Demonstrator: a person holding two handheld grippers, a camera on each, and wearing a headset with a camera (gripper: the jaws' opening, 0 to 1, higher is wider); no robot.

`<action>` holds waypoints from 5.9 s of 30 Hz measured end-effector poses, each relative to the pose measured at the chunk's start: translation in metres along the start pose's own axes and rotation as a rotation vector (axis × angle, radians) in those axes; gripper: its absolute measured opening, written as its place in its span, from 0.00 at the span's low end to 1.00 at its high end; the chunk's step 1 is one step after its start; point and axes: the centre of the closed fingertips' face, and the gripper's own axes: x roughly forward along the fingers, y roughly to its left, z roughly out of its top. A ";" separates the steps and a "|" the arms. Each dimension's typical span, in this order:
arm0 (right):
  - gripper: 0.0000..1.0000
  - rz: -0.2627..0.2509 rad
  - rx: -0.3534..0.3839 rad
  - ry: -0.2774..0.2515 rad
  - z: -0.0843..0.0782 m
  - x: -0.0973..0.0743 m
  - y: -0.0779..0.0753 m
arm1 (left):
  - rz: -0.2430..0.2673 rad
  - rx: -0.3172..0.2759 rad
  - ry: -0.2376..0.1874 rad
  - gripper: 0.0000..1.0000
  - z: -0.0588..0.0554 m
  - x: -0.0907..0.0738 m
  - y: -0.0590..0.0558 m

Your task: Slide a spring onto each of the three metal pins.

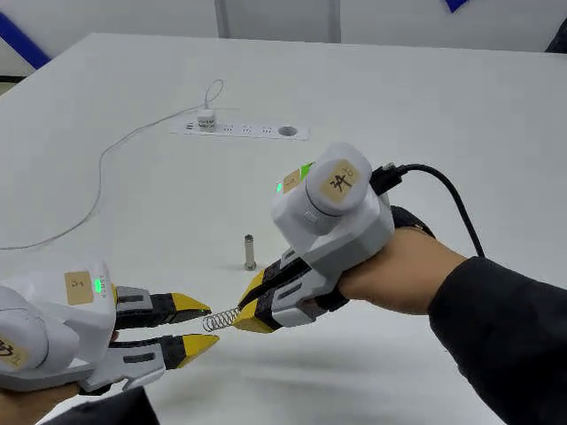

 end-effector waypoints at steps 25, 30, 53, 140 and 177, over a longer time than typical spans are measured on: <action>0.17 -0.058 -0.065 -0.151 0.038 0.001 0.000 | -0.009 -0.290 -0.136 0.10 0.011 -0.008 0.010; 0.14 -0.064 -0.064 -0.167 0.041 0.001 -0.001 | -0.015 -0.285 -0.139 0.10 0.014 -0.008 0.007; 0.12 -0.053 -0.048 -0.182 0.042 0.005 0.000 | -0.021 -0.250 -0.134 0.10 0.016 -0.007 0.004; 0.12 -0.356 0.162 -0.143 -0.004 0.017 -0.138 | 0.105 -0.347 -0.113 0.56 0.003 -0.011 0.028; 0.17 -0.372 0.142 -0.176 -0.017 -0.022 -0.099 | 0.105 -0.346 -0.112 0.57 0.004 -0.011 0.028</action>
